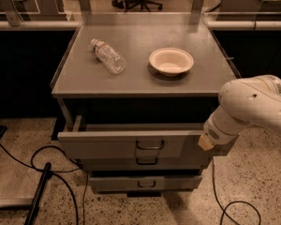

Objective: Close top drawer

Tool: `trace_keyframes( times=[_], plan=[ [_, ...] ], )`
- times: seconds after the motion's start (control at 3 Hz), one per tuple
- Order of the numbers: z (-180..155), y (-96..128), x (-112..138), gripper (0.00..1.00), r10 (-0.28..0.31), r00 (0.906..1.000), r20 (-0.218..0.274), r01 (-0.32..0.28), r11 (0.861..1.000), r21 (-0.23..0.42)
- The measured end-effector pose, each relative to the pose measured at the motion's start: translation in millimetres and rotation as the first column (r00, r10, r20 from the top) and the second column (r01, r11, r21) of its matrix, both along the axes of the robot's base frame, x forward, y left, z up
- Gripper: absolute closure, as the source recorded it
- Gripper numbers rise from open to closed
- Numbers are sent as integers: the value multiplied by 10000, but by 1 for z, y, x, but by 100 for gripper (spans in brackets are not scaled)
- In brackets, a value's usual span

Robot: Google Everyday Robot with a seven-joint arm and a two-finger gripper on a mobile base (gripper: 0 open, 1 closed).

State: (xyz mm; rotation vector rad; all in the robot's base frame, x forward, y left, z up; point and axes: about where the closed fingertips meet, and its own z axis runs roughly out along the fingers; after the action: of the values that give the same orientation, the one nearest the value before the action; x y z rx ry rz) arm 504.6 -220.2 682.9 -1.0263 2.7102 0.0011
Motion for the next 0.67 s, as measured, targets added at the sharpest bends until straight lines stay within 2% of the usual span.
trace_keyframes(
  times=[0.67],
  plan=[
    [1, -9, 43, 100, -583, 9959, 695, 606, 9977, -314]
  ],
)
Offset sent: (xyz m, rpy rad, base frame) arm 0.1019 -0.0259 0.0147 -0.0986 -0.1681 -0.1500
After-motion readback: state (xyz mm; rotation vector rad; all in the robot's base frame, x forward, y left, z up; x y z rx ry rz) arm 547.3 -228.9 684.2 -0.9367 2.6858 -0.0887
